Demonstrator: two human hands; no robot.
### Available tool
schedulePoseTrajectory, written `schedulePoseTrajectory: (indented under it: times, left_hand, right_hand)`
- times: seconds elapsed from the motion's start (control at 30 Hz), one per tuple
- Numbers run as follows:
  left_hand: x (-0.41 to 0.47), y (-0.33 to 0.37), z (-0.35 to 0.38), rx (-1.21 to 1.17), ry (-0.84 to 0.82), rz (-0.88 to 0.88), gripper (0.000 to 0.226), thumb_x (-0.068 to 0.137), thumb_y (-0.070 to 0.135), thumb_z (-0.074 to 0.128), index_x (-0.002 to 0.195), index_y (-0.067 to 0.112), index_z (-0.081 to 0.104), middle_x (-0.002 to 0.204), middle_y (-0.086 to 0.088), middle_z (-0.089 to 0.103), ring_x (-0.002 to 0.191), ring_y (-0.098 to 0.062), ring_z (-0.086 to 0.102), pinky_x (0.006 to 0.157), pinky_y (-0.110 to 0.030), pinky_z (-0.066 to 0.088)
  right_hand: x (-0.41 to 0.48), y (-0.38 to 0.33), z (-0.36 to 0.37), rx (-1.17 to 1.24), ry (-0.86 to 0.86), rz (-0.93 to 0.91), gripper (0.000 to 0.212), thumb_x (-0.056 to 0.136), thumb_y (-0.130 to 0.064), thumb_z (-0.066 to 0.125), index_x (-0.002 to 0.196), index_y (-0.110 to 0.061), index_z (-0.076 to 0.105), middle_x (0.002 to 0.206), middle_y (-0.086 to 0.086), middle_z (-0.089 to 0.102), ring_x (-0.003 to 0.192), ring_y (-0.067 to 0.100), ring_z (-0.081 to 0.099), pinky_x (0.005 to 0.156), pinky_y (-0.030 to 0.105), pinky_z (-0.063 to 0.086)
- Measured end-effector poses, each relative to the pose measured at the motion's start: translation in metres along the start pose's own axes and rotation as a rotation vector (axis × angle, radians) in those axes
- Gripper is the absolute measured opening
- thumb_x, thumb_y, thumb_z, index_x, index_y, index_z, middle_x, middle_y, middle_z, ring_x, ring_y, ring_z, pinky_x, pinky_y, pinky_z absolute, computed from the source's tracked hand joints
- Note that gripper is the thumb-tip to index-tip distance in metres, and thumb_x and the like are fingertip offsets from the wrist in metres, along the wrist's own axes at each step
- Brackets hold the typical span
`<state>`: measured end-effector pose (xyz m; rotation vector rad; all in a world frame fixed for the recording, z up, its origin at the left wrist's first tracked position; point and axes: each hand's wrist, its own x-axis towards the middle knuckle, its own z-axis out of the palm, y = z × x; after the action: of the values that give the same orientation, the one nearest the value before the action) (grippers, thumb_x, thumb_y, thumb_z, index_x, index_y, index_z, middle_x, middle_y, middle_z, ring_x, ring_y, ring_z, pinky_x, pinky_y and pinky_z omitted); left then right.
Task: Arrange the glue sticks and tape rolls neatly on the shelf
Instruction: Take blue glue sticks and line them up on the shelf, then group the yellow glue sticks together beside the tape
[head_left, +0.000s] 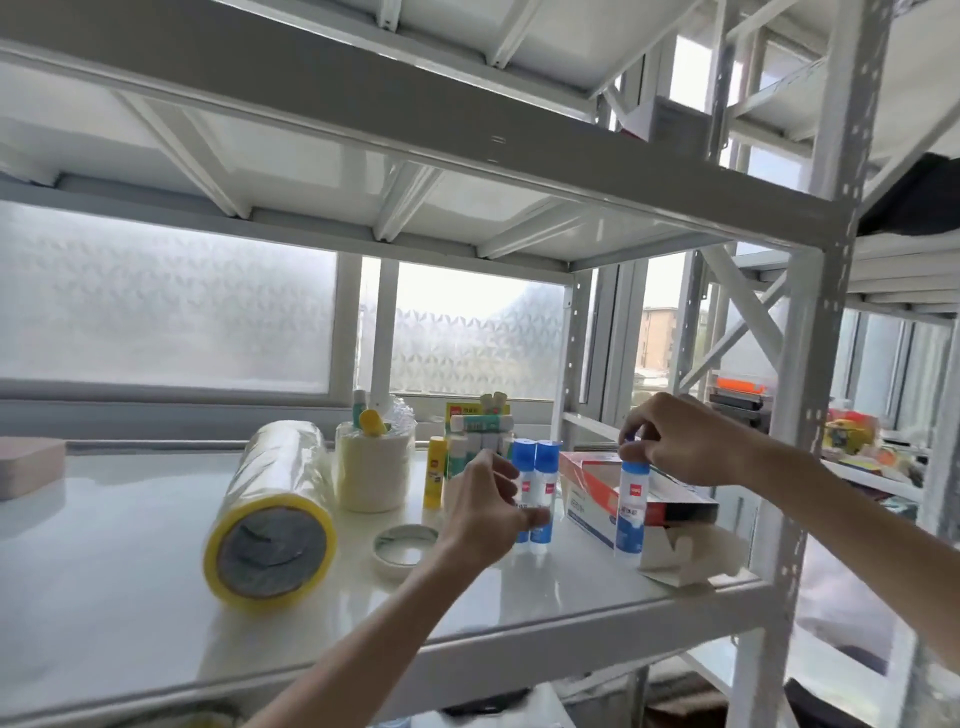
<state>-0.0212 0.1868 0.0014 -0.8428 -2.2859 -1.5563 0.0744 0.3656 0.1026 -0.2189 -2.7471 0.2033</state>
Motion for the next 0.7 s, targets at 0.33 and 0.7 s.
schedulePoseTrajectory:
  times: [0.33, 0.7]
  left_hand:
    - [-0.045, -0.046, -0.065, 0.239, -0.027, 0.035, 0.026, 0.07, 0.013, 0.081, 0.091, 0.017, 0.066, 0.077, 0.006, 0.061, 0.066, -0.005, 0.054, 0.061, -0.018, 0.05]
    - [-0.093, -0.033, -0.101, 0.252, -0.071, -0.012, 0.015, 0.077, 0.031, 0.077, 0.089, 0.029, 0.069, 0.082, 0.007, 0.069, 0.078, 0.001, 0.064, 0.07, -0.012, 0.051]
  right_hand:
    - [0.04, 0.006, 0.048, 0.048, 0.036, -0.013, 0.021, 0.085, -0.019, 0.069, 0.103, -0.009, 0.069, 0.099, 0.01, 0.071, 0.084, 0.022, 0.063, 0.074, 0.034, 0.053]
    - [0.058, 0.005, 0.063, 0.15, 0.066, -0.046, 0.027, 0.085, -0.016, 0.068, 0.11, -0.007, 0.067, 0.092, 0.006, 0.071, 0.072, 0.008, 0.062, 0.06, 0.016, 0.042]
